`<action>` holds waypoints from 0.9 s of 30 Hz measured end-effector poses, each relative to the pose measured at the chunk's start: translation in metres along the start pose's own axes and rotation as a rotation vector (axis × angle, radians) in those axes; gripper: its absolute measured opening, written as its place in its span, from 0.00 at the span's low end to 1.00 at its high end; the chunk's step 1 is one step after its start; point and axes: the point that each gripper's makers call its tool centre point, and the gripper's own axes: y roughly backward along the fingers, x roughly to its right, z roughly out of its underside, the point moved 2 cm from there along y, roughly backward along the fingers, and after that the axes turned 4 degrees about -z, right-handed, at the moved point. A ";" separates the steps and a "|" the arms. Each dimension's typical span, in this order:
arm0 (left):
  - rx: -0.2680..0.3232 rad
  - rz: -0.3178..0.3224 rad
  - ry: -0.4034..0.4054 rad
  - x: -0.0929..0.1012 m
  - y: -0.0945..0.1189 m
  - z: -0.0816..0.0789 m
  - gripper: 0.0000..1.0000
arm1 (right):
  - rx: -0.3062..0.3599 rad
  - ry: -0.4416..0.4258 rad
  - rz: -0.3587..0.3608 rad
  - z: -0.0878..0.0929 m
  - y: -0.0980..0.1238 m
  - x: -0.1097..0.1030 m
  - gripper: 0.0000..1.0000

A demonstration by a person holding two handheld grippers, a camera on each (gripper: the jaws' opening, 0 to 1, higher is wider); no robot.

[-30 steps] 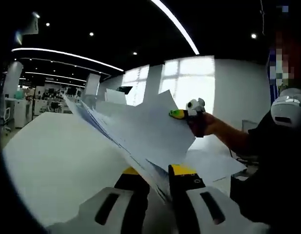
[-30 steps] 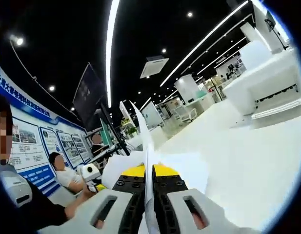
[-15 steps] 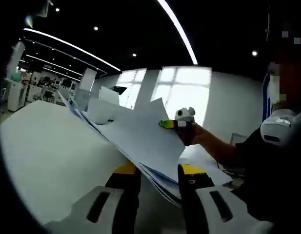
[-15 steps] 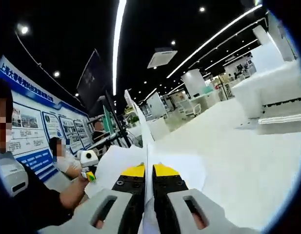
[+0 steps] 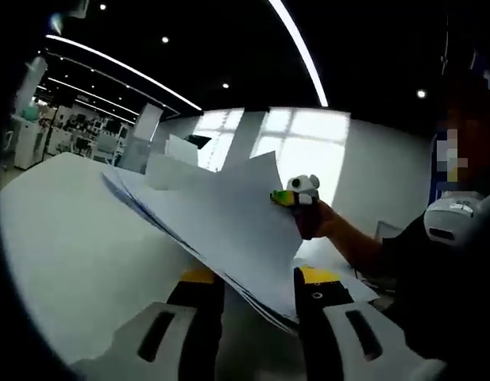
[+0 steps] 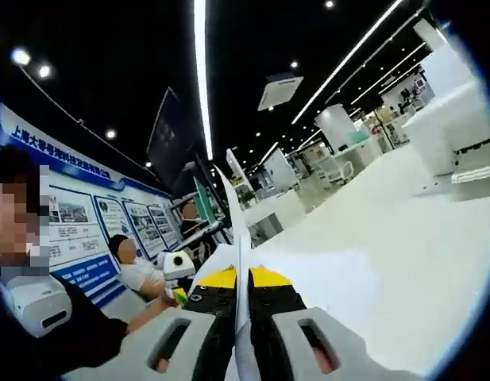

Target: Organize the stack of printing papers by aligning and flattening the scattered papers on the table

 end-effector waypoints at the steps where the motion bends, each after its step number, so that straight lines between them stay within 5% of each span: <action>1: 0.000 0.001 -0.003 0.000 0.000 0.000 0.39 | 0.008 -0.006 -0.010 -0.001 -0.002 -0.002 0.00; 12: -0.039 -0.029 -0.061 -0.005 0.003 0.006 0.13 | 0.006 -0.001 0.033 0.000 0.003 0.007 0.03; 18: -0.012 -0.053 -0.081 -0.007 0.008 0.001 0.07 | -0.049 0.174 0.155 -0.005 0.017 0.029 0.25; 27: -0.008 -0.089 -0.098 -0.015 0.009 0.000 0.07 | -0.066 0.294 0.257 -0.023 0.048 0.029 0.28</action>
